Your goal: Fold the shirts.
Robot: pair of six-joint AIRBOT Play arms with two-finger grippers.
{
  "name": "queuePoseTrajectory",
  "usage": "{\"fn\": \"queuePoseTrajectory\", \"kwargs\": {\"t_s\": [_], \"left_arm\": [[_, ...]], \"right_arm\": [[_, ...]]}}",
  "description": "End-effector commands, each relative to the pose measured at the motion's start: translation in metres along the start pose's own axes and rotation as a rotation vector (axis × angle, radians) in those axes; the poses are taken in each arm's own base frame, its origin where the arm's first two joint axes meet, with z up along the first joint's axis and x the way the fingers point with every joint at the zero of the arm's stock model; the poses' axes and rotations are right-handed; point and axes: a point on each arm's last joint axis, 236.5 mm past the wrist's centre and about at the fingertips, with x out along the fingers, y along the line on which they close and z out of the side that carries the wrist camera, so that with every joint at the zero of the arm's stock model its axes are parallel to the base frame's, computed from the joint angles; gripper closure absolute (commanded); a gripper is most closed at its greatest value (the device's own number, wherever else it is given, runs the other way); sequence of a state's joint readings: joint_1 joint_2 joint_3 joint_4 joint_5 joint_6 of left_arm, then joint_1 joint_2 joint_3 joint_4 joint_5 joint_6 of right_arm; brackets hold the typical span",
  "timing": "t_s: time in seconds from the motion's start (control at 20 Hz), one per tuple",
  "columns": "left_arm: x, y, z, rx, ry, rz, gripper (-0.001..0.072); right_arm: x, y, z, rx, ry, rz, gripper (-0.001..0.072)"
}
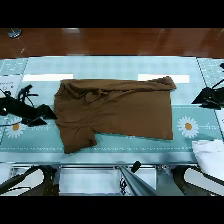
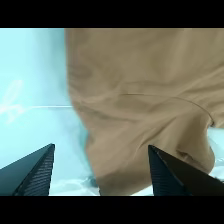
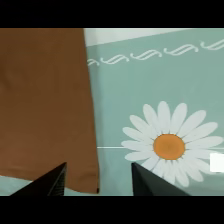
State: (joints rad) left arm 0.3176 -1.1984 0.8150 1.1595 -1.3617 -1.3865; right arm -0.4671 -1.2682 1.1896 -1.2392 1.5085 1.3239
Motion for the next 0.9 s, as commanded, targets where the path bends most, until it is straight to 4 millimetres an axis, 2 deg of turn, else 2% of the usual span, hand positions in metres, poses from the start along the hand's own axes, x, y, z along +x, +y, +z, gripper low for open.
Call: {"fn": "queuePoseTrajectory", "kwargs": {"t_s": [0.0,0.1,0.3,0.4,0.55,0.6,0.65,0.7,0.85], "left_arm": [[0.02,0.012,-0.005,-0.023,-0.026,-0.005,0.0047],[0.024,0.014,0.005,-0.033,-0.062,-0.004,0.0048],[0.037,-0.003,0.025,-0.082,-0.101,-0.111,0.0049],[0.051,-0.013,0.027,-0.096,-0.072,-0.155,0.0059],[0.078,-0.021,0.019,-0.057,0.007,-0.161,0.0069],[0.086,-0.022,0.016,-0.056,0.034,-0.158,0.0258],[0.091,-0.021,0.013,-0.059,0.052,-0.158,0.0575],[0.092,-0.021,0.012,-0.059,0.058,-0.157,0.0684],[0.088,-0.022,0.014,-0.049,0.042,-0.159,0.0685]], "right_arm": [[0.002,0.004,-0.004,0.011,-0.013,0.04,0.0218],[0.002,0.004,0.0,0.012,-0.027,0.039,0.0218],[0.002,0.005,-0.001,0.012,-0.021,0.042,0.0218],[0.002,0.005,-0.002,0.012,-0.018,0.042,0.0218],[0.002,0.006,-0.005,0.011,-0.008,0.045,0.0218],[0.002,0.006,-0.008,0.006,0.005,0.048,0.0218],[0.002,0.005,-0.013,-0.009,0.025,0.041,0.0218],[0.002,-0.001,-0.018,-0.013,0.046,0.018,0.0217],[0.01,-0.021,-0.04,0.0,0.103,-0.05,0.0218]]}}
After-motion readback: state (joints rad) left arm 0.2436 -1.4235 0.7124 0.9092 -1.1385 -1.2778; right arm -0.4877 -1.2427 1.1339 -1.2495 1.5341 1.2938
